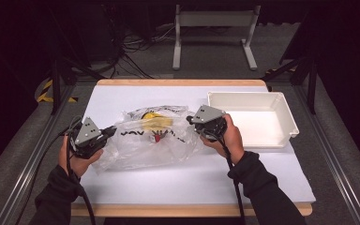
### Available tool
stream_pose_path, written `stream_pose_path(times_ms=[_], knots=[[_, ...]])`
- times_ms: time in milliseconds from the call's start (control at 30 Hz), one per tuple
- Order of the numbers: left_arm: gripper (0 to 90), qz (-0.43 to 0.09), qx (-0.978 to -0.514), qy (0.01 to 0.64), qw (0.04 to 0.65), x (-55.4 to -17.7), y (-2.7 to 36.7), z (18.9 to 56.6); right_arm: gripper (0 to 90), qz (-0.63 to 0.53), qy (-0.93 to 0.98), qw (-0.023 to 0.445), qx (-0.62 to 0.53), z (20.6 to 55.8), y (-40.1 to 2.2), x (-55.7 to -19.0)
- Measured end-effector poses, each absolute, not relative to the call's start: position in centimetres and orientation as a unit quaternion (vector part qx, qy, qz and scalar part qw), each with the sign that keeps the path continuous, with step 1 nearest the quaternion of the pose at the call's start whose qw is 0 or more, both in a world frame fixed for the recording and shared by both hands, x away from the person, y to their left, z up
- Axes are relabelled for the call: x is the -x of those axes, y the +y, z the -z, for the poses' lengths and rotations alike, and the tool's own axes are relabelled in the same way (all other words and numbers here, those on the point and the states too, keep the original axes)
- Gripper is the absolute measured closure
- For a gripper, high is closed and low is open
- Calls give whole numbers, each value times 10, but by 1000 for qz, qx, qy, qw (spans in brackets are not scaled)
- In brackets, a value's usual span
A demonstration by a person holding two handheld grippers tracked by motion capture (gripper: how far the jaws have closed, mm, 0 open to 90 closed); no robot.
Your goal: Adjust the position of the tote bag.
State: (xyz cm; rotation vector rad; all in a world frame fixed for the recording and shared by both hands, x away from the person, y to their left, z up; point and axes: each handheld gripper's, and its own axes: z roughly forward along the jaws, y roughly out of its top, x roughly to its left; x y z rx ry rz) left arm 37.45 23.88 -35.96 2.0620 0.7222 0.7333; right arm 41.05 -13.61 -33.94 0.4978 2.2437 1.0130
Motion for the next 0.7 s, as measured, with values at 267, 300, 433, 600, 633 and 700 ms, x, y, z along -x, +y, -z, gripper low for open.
stream_pose_path(times_ms=[267,300,433,600,633,700], knots=[[883,-306,-816,297,392,-384,235,360,900,-383,844,318,-201,341,-135,-423],[883,-311,-814,300,388,-386,233,359,900,-383,842,322,-202,340,-134,-425],[886,-316,-804,304,402,-389,233,351,900,-389,833,332,-209,334,-134,-431],[890,-304,-803,305,412,-396,235,343,900,-391,830,336,-210,328,-133,-436],[891,-298,-804,307,413,-399,235,344,900,-392,830,335,-211,328,-133,-438],[892,-297,-805,309,410,-401,234,345,900,-388,832,335,-211,329,-133,-439]])
